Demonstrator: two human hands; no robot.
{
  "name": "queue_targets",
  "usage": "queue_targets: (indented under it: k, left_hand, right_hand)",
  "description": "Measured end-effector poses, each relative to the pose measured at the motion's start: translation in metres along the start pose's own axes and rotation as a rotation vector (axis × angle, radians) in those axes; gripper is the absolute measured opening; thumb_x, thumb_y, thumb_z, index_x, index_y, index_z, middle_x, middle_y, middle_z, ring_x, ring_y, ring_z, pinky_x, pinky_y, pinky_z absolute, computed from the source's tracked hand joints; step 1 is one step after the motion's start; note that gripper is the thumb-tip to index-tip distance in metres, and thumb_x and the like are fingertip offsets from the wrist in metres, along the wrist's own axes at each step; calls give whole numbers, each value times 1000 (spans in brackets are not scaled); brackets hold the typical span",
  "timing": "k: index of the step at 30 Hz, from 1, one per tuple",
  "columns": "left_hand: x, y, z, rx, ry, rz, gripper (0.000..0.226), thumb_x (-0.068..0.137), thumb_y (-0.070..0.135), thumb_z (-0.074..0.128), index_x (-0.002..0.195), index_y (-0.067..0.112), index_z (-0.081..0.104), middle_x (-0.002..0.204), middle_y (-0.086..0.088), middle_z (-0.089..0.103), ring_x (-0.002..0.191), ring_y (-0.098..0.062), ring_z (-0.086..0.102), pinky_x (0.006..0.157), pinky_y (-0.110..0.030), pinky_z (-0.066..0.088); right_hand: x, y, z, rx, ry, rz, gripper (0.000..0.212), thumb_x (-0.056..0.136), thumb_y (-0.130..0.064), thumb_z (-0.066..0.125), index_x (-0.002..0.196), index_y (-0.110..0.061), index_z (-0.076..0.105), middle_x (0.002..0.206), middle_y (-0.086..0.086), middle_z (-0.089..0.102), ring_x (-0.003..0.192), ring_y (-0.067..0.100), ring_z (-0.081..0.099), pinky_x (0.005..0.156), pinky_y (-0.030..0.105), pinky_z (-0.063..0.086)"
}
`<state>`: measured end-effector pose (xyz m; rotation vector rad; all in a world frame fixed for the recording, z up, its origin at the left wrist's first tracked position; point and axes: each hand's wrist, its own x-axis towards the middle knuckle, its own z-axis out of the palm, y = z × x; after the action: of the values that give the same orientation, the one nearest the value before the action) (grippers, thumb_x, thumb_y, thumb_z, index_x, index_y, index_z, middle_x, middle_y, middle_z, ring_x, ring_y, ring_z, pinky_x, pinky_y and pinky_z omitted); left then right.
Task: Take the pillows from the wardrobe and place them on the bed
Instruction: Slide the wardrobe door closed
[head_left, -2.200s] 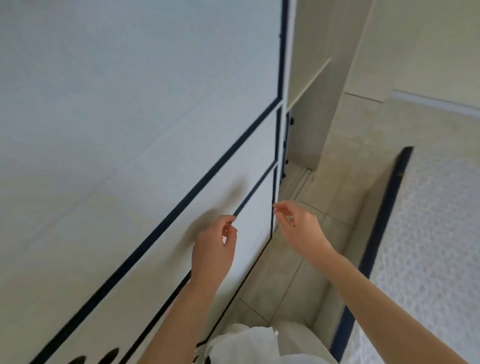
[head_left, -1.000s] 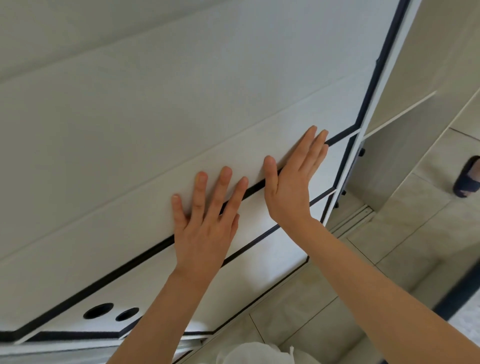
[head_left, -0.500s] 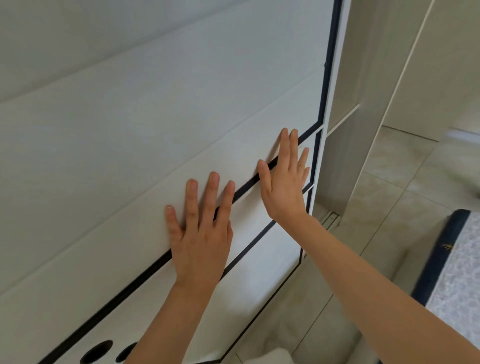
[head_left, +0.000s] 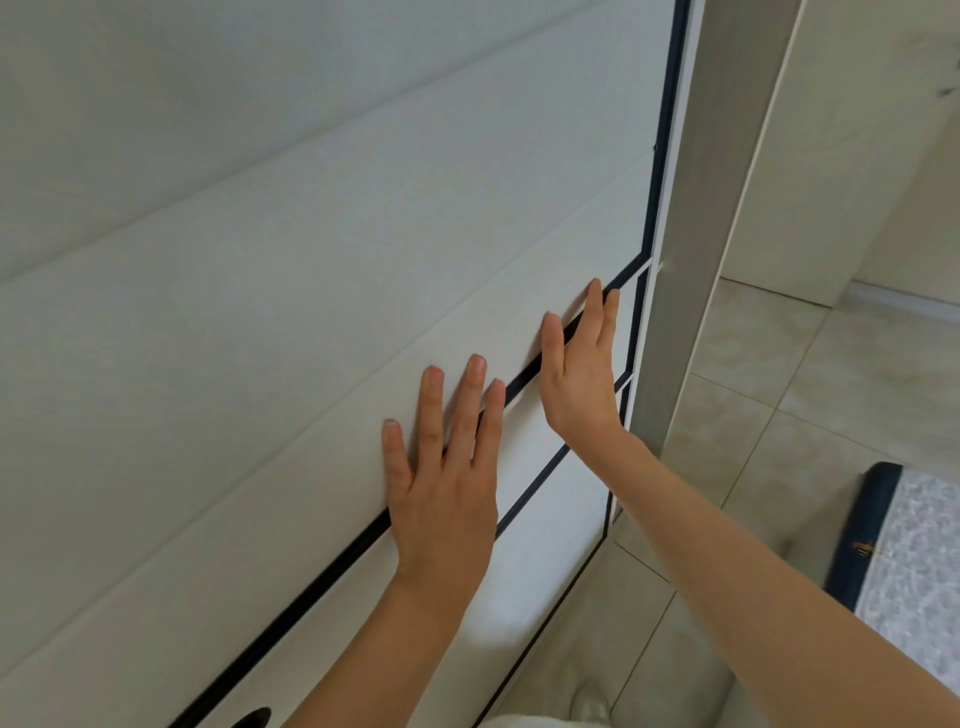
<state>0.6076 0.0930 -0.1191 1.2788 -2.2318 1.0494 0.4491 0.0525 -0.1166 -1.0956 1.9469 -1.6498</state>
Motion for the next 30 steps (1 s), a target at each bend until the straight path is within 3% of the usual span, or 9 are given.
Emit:
queue_targets:
  k: [4, 7, 16, 24, 30]
  left_hand:
    - [29, 25, 7, -39, -9, 16, 78, 83, 7, 47, 155, 24, 23, 165, 0, 9, 150, -33, -12, 116, -56, -14]
    - [48, 42, 11, -58, -32, 33, 77, 82, 7, 44, 155, 23, 25, 165, -1, 9, 150, -33, -12, 116, -55, -15]
    - [97, 89, 31, -19, -45, 44, 70, 87, 3, 26, 153, 25, 29, 164, 0, 13, 150, -34, -11, 115, -57, -15]
    - [142, 134, 44, -10, -33, 35, 73, 82, 7, 46, 152, 26, 33, 164, 1, 14, 150, -34, -9, 116, -57, -13]
    - [170, 161, 53, -9, -22, 35, 69, 84, 6, 41, 151, 25, 34, 163, 1, 17, 151, -33, -8, 116, -57, -12]
  right_hand:
    - [33, 4, -14, 53, 11, 69, 69, 98, -55, 27, 154, -29, -2, 162, 5, -11, 147, 16, -7, 110, 28, 11]
    - [53, 8, -23, 78, 12, 73, 69, 98, -56, 25, 154, -27, -3, 163, 1, -3, 149, 15, -1, 111, 27, 12]
    - [114, 25, -53, 104, -16, 90, 69, 99, -53, 26, 154, -24, -4, 163, -1, -5, 148, 12, -5, 108, 21, 5]
    - [169, 45, -84, 112, -46, 116, 69, 99, -53, 28, 154, -27, -4, 163, 3, -5, 149, 14, -2, 107, 23, 7]
    - [202, 54, -101, 121, -43, 133, 68, 99, -53, 29, 153, -28, -4, 163, 1, -5, 148, 12, -1, 106, 22, 8]
